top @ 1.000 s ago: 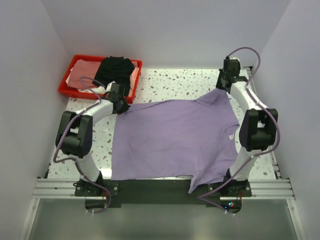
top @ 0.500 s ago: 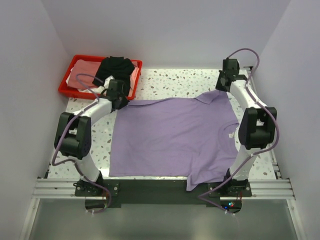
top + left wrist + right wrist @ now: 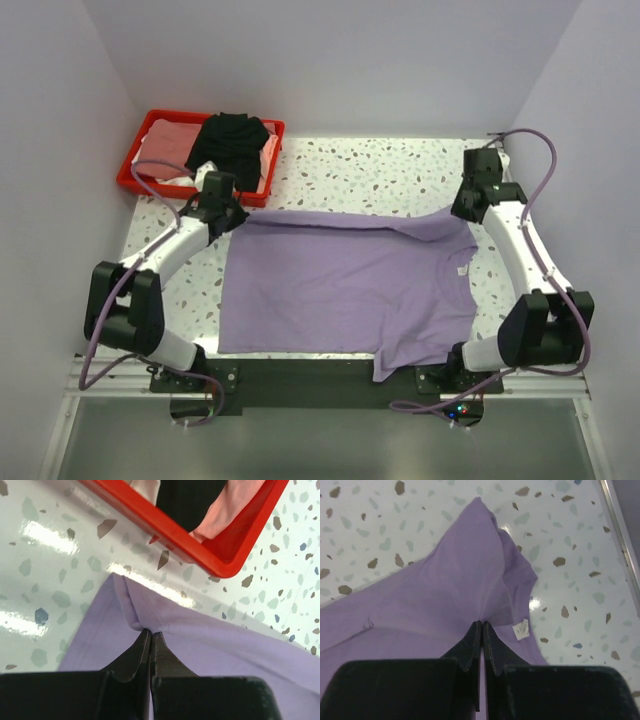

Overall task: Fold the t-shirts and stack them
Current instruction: Fold the tshirt

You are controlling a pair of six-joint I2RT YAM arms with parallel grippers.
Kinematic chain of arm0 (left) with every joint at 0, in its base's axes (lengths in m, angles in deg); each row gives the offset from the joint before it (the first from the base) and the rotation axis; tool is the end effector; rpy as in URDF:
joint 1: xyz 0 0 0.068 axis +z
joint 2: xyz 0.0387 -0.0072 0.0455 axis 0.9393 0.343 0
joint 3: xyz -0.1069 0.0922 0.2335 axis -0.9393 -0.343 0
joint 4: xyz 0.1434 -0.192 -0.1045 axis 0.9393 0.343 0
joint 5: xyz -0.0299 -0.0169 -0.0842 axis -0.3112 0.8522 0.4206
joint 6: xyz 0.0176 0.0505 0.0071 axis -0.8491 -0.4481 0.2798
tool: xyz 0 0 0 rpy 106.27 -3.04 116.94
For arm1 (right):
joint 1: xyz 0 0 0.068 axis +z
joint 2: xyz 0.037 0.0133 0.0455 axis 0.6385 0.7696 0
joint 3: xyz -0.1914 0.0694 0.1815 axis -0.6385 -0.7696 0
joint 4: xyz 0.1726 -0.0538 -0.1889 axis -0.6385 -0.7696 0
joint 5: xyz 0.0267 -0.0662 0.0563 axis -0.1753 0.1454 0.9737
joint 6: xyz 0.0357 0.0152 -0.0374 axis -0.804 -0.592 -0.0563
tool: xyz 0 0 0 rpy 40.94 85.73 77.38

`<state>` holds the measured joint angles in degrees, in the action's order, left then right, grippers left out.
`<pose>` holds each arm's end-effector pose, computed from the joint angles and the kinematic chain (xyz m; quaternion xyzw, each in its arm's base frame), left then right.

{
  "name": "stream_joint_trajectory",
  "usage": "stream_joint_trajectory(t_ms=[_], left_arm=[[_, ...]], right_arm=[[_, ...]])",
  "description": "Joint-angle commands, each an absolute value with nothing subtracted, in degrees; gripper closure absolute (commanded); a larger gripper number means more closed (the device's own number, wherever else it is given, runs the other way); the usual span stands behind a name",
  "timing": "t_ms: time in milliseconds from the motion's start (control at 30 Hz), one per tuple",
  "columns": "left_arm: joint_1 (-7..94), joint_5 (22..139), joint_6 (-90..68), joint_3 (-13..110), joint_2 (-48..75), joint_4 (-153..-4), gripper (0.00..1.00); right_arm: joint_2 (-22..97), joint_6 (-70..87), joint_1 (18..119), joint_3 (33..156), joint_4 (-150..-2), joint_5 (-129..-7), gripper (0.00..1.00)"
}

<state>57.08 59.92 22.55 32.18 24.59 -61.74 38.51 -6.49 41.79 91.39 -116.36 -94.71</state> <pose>0.3162 -0.0645 0.2262 -0.2960 0.8725 -0.0977 0.3762 0.3036 -0.0005 0.3113 0.2160 0.9040 -0.0819 0.3598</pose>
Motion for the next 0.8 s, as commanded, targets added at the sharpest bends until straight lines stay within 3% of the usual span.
stream_joint_trajectory(t_ms=[0,633,700,767], left_arm=[[57.5,58.4,21.8,29.5,19.5,-60.7,1.0],[57.5,54.7,22.5,20.1,11.3,-53.8,1.0],[57.5,53.8,23.7,18.3,9.5,-53.3,1.0],[57.5,54.1,23.5,18.0,8.6,-53.1,0.74]], right_arm=[[33.3,-9.6,41.5,89.9,-123.1,-99.1,1.0],[18.9,-19.8,41.5,75.0,-135.9,-99.3,0.98],[12.1,-21.9,41.5,72.0,-133.8,-94.9,0.74],[7.9,-22.8,41.5,69.4,-132.0,-92.2,0.46]])
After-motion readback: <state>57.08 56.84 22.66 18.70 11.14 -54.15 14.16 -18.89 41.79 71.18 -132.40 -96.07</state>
